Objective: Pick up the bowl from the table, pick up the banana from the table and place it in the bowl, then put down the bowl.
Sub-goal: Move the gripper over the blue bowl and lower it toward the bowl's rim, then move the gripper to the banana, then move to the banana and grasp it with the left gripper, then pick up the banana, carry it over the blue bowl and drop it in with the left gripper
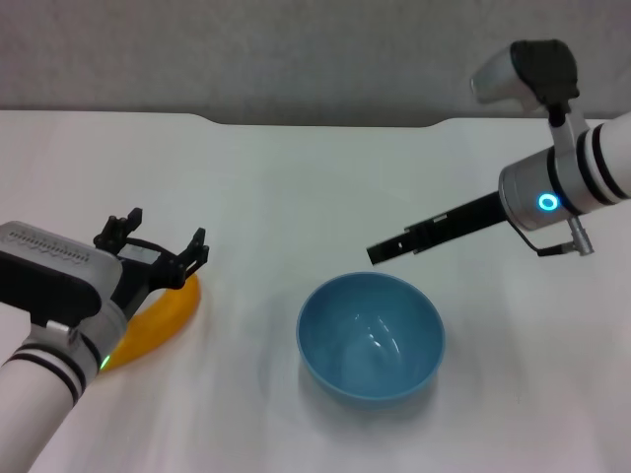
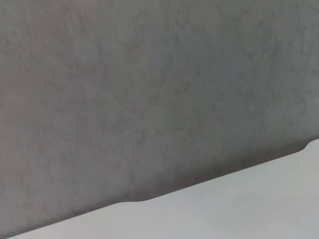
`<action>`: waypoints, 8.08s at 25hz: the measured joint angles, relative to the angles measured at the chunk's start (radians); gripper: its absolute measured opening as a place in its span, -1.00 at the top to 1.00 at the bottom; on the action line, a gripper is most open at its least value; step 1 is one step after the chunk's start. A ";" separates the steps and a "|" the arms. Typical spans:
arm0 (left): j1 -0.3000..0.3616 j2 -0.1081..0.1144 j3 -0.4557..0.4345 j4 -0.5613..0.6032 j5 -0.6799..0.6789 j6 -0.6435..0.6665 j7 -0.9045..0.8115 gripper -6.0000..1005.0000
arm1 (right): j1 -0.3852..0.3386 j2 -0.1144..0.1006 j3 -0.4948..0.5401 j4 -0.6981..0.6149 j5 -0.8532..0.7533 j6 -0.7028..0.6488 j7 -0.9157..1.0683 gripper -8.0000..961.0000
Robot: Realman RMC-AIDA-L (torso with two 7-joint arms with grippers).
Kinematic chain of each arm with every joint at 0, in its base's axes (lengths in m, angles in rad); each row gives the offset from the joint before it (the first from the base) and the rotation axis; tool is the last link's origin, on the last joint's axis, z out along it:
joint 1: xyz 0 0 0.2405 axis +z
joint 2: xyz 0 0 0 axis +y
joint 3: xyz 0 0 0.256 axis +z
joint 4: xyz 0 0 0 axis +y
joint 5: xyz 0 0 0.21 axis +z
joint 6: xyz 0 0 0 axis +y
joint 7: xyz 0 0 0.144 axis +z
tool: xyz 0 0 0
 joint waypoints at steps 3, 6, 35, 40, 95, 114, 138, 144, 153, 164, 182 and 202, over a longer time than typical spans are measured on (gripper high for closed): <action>-0.009 0.000 0.000 -0.001 0.000 0.000 0.000 -0.77 | -0.004 0.002 -0.055 0.003 0.000 0.009 0.037 -0.40; -0.010 0.000 0.000 -0.002 0.000 0.000 -0.001 -0.77 | -0.006 0.005 -0.071 0.025 0.000 0.030 0.044 -0.40; -0.024 -0.002 0.000 0.000 -0.004 0.000 -0.001 -0.77 | -0.018 0.010 -0.152 0.246 0.000 0.268 0.055 -0.35; -0.024 -0.002 0.000 0.002 -0.005 0.000 -0.002 -0.77 | -0.028 0.010 -0.154 0.245 0.000 0.299 0.050 -0.34; -0.110 0.016 -0.592 -0.395 0.090 -1.136 0.159 -0.77 | -0.169 0.006 0.126 0.081 0.067 0.215 -0.214 0.90; -0.191 0.008 -0.596 -0.216 0.224 -1.283 0.225 -0.76 | -0.188 0.007 0.119 -0.001 0.093 0.144 -0.198 0.88; -0.239 0.005 -0.629 -0.118 0.270 -1.285 0.256 -0.35 | -0.185 0.007 0.124 -0.006 0.093 0.132 -0.206 0.86; -0.239 0.005 -0.632 -0.128 0.267 -1.282 0.252 -0.04 | -0.187 0.007 0.125 -0.006 0.093 0.134 -0.206 0.85; -0.173 0.000 -0.615 -0.451 0.101 -1.228 0.225 -0.04 | -0.154 0.008 0.119 0.002 0.096 0.144 -0.205 0.84; -0.176 -0.001 -0.501 -0.536 -0.320 -1.053 0.255 -0.04 | -0.098 0.008 0.101 0.095 0.086 0.203 -0.199 0.83; -0.170 -0.002 -0.404 -0.381 -0.759 -0.981 0.476 -0.04 | -0.038 0.006 0.084 0.138 0.092 0.239 -0.179 0.82; -0.150 -0.003 -0.335 -0.316 -0.970 -0.993 0.760 -0.07 | -0.046 0.004 0.081 0.083 0.091 0.213 -0.137 0.80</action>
